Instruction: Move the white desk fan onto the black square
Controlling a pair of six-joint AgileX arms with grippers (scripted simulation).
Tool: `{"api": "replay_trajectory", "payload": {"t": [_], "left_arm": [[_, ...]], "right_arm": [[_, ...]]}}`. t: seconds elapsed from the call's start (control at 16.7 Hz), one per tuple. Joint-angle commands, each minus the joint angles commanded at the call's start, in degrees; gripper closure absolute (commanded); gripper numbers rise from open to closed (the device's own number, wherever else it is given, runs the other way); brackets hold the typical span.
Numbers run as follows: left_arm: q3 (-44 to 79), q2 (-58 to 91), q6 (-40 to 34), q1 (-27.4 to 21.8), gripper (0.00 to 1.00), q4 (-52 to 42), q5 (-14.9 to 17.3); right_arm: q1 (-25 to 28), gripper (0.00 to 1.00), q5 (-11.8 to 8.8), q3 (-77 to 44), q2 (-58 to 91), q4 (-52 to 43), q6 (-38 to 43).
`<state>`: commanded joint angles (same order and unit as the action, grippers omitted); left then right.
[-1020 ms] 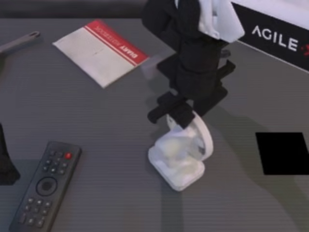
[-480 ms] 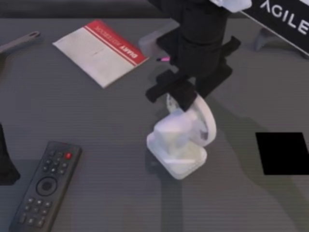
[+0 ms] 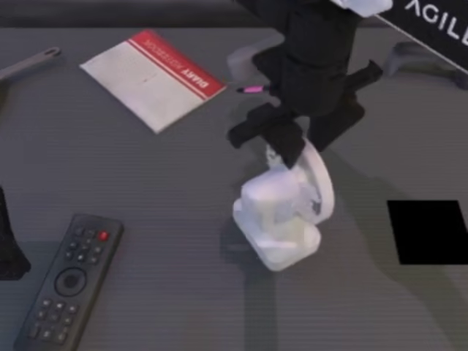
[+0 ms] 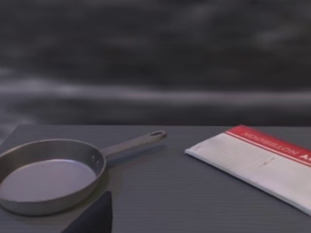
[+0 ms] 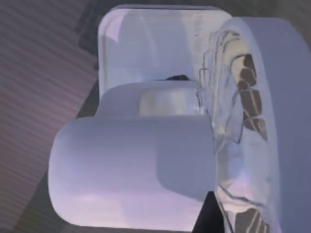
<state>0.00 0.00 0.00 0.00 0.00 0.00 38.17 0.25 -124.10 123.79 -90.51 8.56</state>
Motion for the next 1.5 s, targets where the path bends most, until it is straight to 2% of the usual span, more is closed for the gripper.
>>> {"api": "replay_trajectory", "payload": {"t": [0.24, 0.78, 0.96, 1.2, 1.5], "left_arm": [[0.00, 0.00, 0.00, 0.00, 0.00, 0.00, 0.00], [0.00, 0.00, 0.00, 0.00, 0.00, 0.00, 0.00], [0.00, 0.00, 0.00, 0.00, 0.00, 0.00, 0.00], [0.00, 0.00, 0.00, 0.00, 0.00, 0.00, 0.00], [0.00, 0.00, 0.00, 0.00, 0.00, 0.00, 0.00]], "right_arm": [[-4.24, 1.00, 0.00, 5.61, -3.66, 1.30, 15.48], [-17.79, 1.00, -0.11, 24.63, -17.57, 7.32, 67.58], [-21.82, 1.00, -0.10, 30.90, -21.95, 9.26, 81.40], [-25.26, 1.00, -0.02, 36.51, -25.60, 10.83, 91.45], [-25.78, 1.00, 0.00, 37.38, -26.14, 11.06, 92.78]]}}
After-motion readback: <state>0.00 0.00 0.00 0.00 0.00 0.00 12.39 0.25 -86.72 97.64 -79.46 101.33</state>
